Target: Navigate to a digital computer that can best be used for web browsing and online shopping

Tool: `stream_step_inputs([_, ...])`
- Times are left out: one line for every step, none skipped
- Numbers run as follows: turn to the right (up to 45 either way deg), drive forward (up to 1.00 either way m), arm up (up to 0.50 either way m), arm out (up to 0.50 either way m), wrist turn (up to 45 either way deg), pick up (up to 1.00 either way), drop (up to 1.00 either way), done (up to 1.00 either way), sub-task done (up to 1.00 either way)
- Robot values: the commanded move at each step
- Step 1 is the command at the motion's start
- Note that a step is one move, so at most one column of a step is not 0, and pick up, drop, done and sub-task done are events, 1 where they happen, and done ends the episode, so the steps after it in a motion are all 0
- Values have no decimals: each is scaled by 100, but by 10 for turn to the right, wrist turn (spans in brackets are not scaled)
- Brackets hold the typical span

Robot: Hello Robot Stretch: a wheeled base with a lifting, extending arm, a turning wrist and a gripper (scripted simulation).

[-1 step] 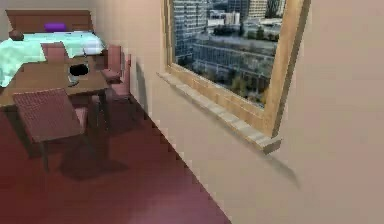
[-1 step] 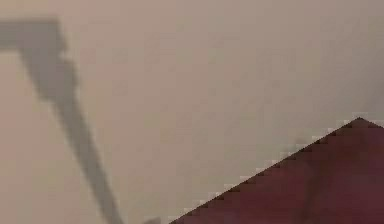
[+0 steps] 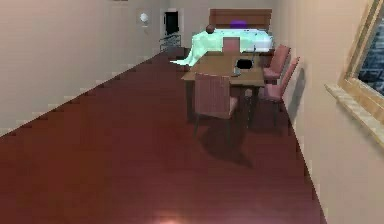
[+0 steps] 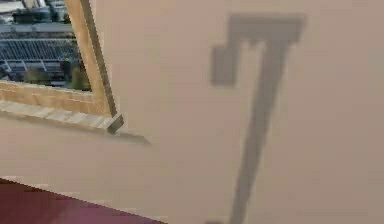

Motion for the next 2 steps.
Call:
stream_step_inputs([-180, 0, 0, 0, 0, 0, 0, 0, 0])
stream_step_inputs([0, 100, 0, 0, 0, 0, 0, 0, 0])
